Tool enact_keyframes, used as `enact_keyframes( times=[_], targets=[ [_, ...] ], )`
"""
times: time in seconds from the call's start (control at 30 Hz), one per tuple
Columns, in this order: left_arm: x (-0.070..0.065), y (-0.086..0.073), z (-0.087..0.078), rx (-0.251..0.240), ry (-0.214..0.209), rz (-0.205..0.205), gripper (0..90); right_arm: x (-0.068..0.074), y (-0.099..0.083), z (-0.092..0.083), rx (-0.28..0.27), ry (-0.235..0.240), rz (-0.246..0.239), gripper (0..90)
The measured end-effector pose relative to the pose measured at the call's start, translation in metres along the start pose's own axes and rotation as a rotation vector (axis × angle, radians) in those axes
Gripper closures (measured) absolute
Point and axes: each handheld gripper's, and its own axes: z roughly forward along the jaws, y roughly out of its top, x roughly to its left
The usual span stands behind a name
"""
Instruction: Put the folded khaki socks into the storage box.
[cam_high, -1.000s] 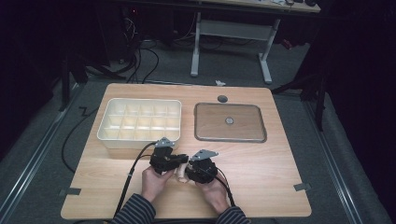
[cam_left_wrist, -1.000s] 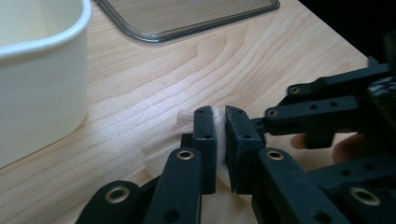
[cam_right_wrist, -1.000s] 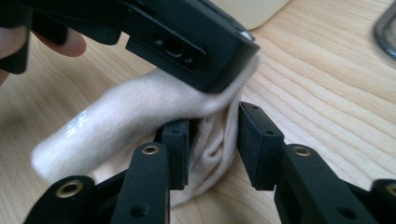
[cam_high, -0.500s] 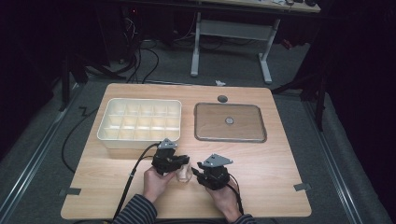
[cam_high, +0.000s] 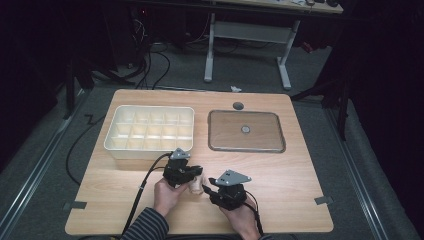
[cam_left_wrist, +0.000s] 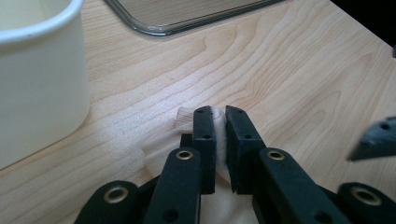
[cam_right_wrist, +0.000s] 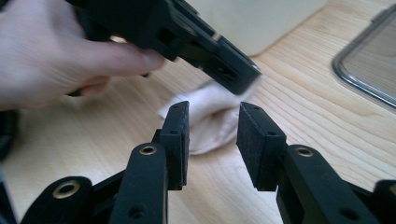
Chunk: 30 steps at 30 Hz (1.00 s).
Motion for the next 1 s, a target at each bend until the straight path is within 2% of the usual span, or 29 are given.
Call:
enact_keyframes(
  times=[0.13, 0.37, 0.6, 0.73, 1.0],
  targets=[
    [0.0, 0.0, 0.001, -0.001, 0.006, -0.004, 83.4, 0.007, 0.004, 0.003, 0.003, 0.018, -0.019, 63.5],
    [0.001, 0.001, 0.001, -0.005, 0.005, -0.006, 83.4, 0.011, 0.008, 0.021, 0.054, 0.019, -0.032, 67.3],
    [0.001, 0.0, 0.002, -0.009, 0.007, 0.001, 83.1, 0.007, 0.001, 0.029, 0.086, 0.004, -0.037, 84.3],
    [-0.001, 0.0, 0.003, -0.011, 0.015, 0.02, 81.8, 0.005, -0.005, 0.029, 0.086, -0.008, -0.039, 86.3],
    [-0.002, -0.001, 0.011, 0.006, 0.039, 0.059, 82.0, -0.001, -0.014, 0.031, 0.119, -0.014, -0.03, 87.3]
  ],
)
